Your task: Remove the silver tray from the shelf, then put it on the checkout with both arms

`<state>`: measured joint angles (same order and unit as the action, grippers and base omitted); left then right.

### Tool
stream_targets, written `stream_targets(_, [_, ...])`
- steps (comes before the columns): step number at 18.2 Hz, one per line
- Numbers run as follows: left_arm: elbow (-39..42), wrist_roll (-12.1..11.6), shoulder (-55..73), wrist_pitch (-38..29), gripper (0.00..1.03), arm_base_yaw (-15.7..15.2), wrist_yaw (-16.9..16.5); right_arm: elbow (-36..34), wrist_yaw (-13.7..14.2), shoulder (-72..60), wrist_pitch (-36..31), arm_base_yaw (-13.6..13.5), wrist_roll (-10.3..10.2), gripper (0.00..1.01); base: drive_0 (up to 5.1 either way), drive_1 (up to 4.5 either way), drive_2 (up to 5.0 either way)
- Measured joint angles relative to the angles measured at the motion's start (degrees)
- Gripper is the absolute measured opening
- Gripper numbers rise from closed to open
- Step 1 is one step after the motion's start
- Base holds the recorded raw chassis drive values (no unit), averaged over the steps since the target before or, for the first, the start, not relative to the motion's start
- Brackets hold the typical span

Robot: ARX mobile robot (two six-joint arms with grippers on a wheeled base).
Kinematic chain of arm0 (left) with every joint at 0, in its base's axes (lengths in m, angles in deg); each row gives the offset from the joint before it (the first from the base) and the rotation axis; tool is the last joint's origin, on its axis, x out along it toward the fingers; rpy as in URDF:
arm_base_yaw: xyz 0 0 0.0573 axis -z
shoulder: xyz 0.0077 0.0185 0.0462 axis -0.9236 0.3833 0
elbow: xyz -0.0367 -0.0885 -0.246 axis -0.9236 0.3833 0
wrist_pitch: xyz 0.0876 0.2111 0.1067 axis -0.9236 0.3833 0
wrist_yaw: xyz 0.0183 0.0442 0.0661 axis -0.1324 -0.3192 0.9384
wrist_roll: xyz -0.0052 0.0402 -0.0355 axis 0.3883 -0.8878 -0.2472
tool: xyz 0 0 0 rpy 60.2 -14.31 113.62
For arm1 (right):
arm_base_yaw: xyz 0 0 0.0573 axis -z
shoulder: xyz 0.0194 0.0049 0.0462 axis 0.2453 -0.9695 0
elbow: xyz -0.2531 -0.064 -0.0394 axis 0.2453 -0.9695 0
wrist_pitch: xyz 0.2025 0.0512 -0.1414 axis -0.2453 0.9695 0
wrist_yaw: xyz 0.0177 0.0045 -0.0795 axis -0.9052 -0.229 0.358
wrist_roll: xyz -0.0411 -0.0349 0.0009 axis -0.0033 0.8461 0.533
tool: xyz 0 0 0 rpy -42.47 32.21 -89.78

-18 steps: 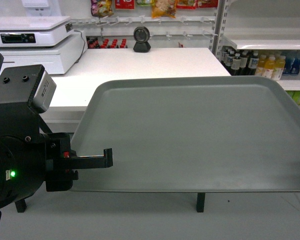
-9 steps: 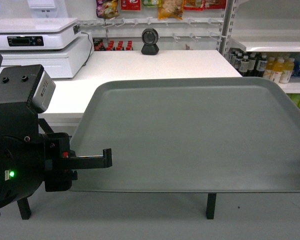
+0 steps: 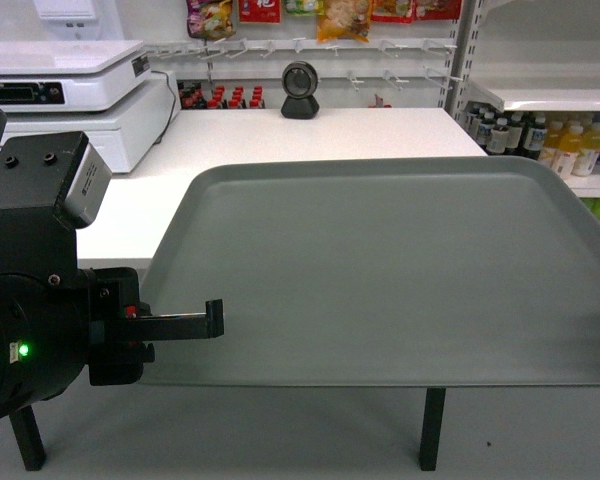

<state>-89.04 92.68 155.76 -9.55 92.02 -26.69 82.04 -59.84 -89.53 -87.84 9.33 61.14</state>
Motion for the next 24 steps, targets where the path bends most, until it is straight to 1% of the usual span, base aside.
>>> stream_targets(10, [0.00, 0.00, 0.02, 0.00, 0.03, 0.00, 0.07, 0.02, -0.04, -0.09, 0.02, 0.02, 0.00, 0.02, -4.9, 2.53, 2.5])
stream_targets(24, [0.00, 0.00, 0.04, -0.26, 0.03, 0.00, 0.09, 0.04, -0.07, -0.22, -0.22, 0.00, -0.02, 0.02, -0.1, 4.05, -4.2])
